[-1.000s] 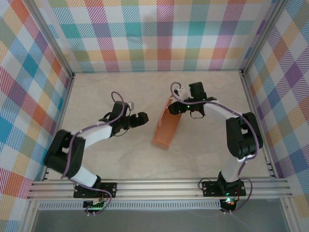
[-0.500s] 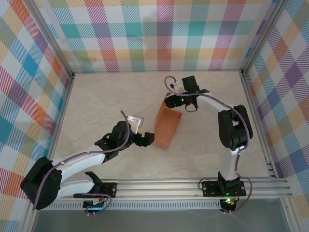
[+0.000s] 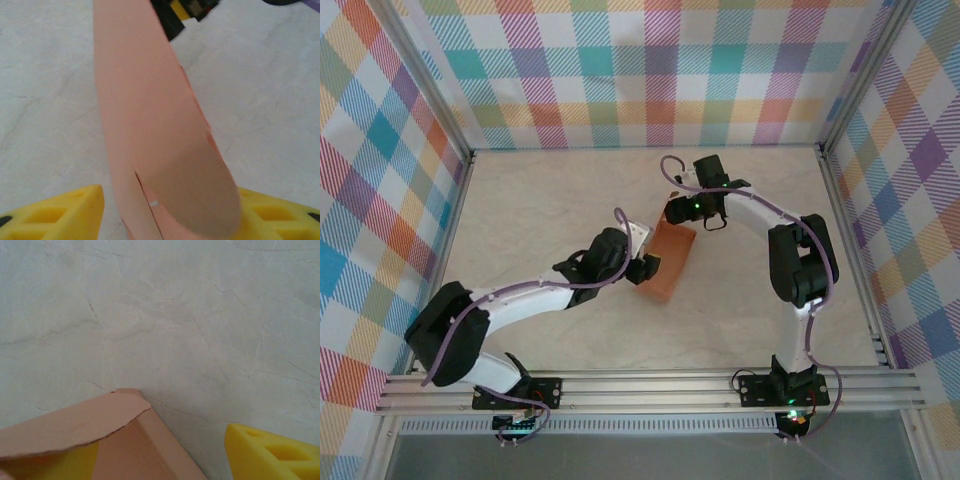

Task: Fold the paper box

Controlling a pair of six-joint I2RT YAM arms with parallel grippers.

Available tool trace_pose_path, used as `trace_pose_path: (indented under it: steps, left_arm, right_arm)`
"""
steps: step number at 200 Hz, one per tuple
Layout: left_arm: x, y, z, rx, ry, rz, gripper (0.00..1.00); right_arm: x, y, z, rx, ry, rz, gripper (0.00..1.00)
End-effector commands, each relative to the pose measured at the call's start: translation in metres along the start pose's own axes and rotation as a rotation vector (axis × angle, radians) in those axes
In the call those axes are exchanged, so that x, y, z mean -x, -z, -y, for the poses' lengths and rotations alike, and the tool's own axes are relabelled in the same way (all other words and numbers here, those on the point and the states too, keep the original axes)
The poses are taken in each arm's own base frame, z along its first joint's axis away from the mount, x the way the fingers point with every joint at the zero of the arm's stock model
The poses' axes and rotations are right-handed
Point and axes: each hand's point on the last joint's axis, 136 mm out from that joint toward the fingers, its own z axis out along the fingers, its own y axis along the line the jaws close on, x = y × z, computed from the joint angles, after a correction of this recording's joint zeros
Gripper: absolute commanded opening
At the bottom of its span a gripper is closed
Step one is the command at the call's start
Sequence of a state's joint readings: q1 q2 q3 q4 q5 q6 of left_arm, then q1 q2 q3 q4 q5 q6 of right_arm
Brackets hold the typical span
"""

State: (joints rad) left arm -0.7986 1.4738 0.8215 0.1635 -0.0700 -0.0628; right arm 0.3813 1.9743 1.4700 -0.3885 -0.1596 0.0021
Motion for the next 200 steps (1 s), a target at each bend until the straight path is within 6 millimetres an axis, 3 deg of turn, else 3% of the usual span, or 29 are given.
trace_pose_path:
  steps: [1,25,67,103,200]
  left_arm:
    - [0.018,-0.004,-0.007,0.067,0.037,0.015,0.50]
    - [0.019,-0.006,-0.011,0.055,0.106,0.020,0.42]
    - [0.018,-0.001,-0.027,0.015,0.255,0.035,0.40]
    - [0.018,0.005,-0.048,0.039,0.370,0.034,0.40]
    - [0.007,-0.006,-0.059,0.043,0.473,-0.024,0.41]
  right_arm:
    - [-0.004,-0.002,0.001,-0.018,0.035,-0.025,0.68]
    - [-0.009,-0.004,-0.003,0.011,0.120,-0.015,0.68]
    - [-0.015,-0.005,-0.023,0.153,0.251,-0.016,0.63]
    - [-0.028,-0.011,-0.014,0.118,0.324,-0.096,0.53]
    - [-0.042,-0.020,0.002,0.057,0.435,-0.162,0.38]
